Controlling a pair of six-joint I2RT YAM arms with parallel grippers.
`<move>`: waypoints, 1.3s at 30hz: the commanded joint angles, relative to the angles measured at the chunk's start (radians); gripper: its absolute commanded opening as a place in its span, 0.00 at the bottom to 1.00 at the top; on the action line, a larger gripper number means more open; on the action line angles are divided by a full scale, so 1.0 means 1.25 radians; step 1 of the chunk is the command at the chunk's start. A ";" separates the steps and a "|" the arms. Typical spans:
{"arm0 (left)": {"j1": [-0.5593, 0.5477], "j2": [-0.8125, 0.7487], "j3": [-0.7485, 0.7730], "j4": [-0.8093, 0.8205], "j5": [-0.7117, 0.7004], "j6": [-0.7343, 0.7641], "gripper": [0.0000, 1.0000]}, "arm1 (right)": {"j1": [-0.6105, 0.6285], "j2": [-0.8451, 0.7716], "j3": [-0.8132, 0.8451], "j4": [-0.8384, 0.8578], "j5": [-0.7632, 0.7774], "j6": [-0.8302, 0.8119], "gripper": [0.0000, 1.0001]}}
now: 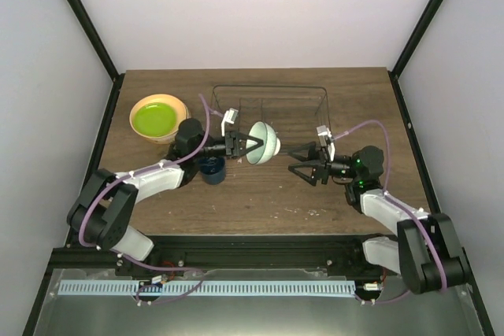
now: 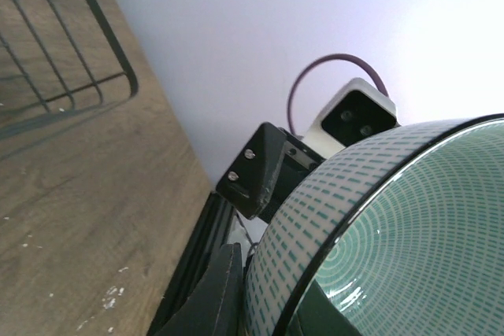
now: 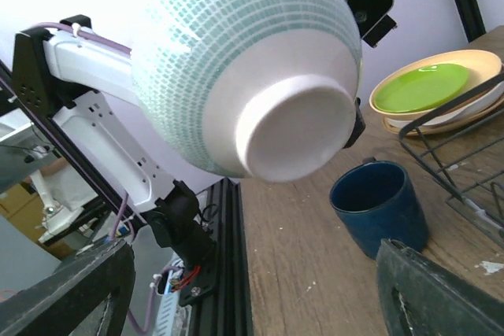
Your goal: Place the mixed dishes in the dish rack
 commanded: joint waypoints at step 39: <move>-0.040 0.093 -0.061 0.434 0.014 -0.193 0.00 | 0.034 0.099 0.017 0.273 -0.017 0.083 0.85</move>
